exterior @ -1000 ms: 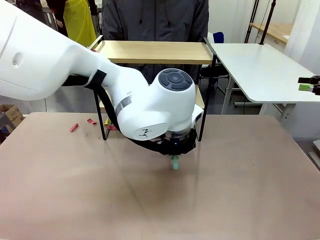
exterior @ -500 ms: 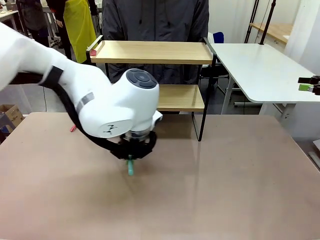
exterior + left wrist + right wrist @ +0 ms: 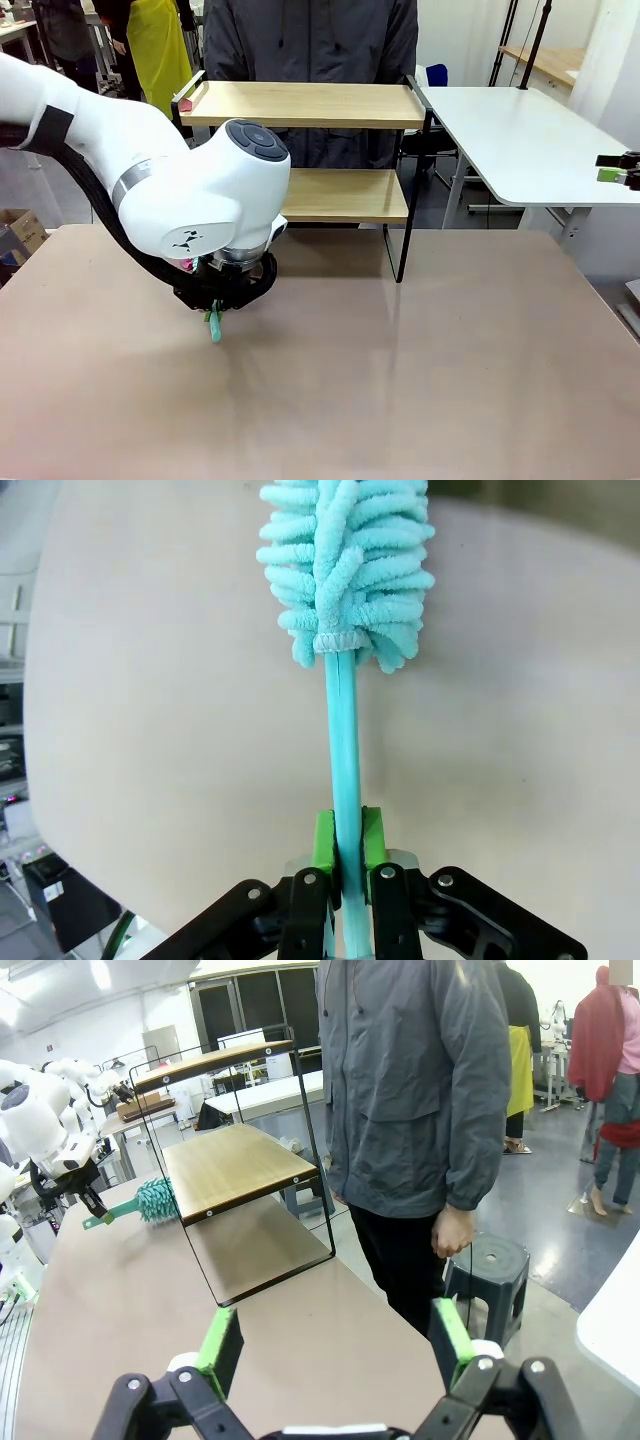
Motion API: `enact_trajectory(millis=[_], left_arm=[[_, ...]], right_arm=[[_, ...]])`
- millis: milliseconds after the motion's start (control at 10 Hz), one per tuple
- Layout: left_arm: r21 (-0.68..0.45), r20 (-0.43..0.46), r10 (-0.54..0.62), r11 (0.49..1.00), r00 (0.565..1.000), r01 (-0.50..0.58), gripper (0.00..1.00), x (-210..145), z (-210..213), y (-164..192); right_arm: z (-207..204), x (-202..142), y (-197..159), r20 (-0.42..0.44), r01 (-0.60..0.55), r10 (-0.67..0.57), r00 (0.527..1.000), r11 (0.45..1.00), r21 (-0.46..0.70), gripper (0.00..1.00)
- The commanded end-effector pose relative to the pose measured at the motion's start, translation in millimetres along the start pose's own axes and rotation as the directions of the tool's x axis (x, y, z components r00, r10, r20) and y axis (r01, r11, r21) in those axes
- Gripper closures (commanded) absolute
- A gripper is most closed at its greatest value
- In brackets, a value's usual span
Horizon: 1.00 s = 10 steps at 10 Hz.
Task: Clean the shelf.
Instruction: Clean the specific section of the Shelf indicated by the human with the Duster.
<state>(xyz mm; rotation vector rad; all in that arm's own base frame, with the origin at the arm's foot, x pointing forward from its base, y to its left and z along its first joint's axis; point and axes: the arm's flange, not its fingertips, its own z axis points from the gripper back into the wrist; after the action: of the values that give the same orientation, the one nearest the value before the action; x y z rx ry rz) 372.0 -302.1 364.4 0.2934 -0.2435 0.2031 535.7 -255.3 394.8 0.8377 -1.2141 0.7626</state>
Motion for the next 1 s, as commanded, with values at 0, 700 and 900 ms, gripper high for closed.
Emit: enact_trajectory(millis=[0, 700, 900], left_arm=[[-0.061, 0.035, 0.007, 0.998, 0.999, -0.005, 0.87, -2, 10, -9], [-0.321, 0.122, -0.008, 0.946, 0.992, 0.047, 0.87, -4, 39, 24], [-0.406, 0.154, -0.123, 0.897, 0.980, 0.176, 0.87, -8, 43, 38]], right_arm=[[-1, 2, 1, -0.004, 0.000, 0.000, 1.000, 1.000, -0.001, 0.00], [-1, 2, 1, -0.004, 0.000, 0.000, 1.000, 1.000, -0.001, 0.00], [-1, 2, 1, -0.004, 0.000, 0.000, 1.000, 1.000, -0.001, 0.00]])
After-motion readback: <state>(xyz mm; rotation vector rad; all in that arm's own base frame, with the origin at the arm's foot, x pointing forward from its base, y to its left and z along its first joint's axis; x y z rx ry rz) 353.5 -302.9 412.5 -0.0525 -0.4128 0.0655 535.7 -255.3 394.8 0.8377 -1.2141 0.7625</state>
